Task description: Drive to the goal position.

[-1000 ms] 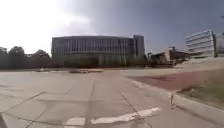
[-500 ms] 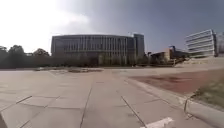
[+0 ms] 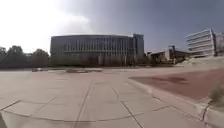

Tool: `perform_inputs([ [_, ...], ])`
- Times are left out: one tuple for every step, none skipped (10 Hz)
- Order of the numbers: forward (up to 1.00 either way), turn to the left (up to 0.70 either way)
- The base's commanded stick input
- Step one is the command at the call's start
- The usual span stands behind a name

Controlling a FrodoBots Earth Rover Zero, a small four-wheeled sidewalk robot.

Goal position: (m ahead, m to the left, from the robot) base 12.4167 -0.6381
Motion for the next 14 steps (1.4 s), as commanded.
perform_inputs([
  [0.70,0.32],
  [0.70,0.00],
  [0.70,0.00],
  [0.70,0.00],
  [0.70,0.00],
  [0.70,0.00],
  [0.70,0.00],
  [0.70,0.00],
  [0.70,0.00],
  [0.70,0.00],
  [0.70,0.00],
  [0.70,0.00],
  [0.70,0.00],
  [0.70,0.00],
])
